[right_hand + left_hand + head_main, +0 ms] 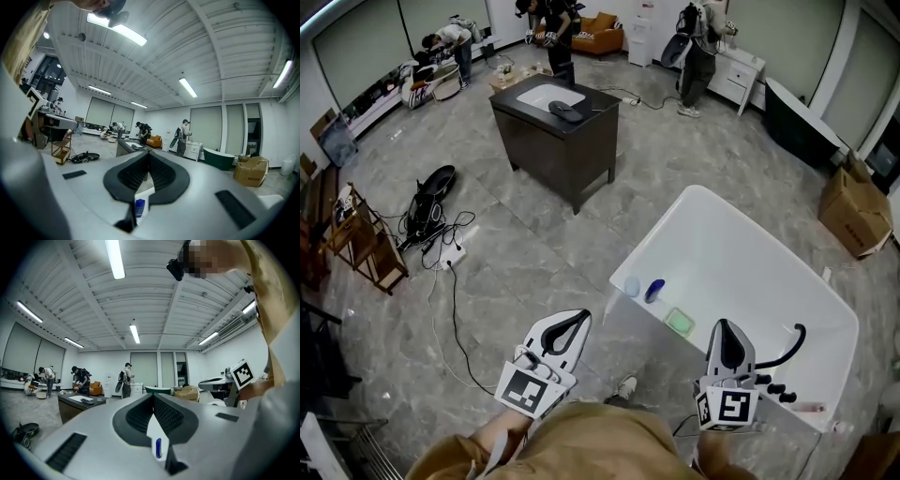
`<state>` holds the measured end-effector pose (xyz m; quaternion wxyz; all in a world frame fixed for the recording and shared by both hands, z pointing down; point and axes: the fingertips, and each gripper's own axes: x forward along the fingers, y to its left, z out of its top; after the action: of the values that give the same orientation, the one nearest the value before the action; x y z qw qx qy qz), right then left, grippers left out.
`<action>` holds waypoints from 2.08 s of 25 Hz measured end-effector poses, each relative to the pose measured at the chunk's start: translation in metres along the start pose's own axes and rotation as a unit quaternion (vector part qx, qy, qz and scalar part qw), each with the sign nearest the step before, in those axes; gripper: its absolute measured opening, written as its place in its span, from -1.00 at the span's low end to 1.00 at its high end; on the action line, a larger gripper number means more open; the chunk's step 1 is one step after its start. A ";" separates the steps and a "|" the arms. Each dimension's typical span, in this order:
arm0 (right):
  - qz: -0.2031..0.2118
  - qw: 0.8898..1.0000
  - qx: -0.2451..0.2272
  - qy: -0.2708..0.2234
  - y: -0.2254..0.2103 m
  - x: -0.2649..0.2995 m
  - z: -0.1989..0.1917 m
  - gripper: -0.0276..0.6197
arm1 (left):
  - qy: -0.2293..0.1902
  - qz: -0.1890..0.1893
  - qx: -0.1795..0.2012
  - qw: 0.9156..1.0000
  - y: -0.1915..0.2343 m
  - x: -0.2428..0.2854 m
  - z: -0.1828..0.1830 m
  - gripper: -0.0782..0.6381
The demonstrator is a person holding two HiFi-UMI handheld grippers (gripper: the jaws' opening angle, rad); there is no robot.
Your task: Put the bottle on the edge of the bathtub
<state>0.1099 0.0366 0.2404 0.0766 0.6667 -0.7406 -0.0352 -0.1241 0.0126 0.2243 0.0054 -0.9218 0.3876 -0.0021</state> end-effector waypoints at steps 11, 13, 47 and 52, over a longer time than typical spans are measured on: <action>0.004 1.000 0.003 0.003 0.008 -0.009 -0.004 -0.90 | 0.003 0.000 0.007 1.000 -0.002 -0.005 -0.002 -0.76; 0.004 1.000 0.005 0.003 0.010 -0.010 -0.006 -0.90 | 0.002 -0.006 0.000 1.000 -0.005 -0.006 -0.005 -0.76; 0.007 1.000 0.007 0.011 0.006 -0.026 -0.015 -0.90 | 0.017 -0.013 0.016 1.000 -0.020 -0.004 -0.009 -0.76; 0.005 1.000 0.007 0.010 0.002 -0.029 -0.016 -0.90 | 0.011 -0.021 0.015 1.000 -0.027 -0.004 -0.011 -0.76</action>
<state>0.1130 0.0668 0.2542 0.0795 0.6637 -0.7434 -0.0231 -0.1076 0.0338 0.2357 0.0145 -0.9294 0.3685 -0.0181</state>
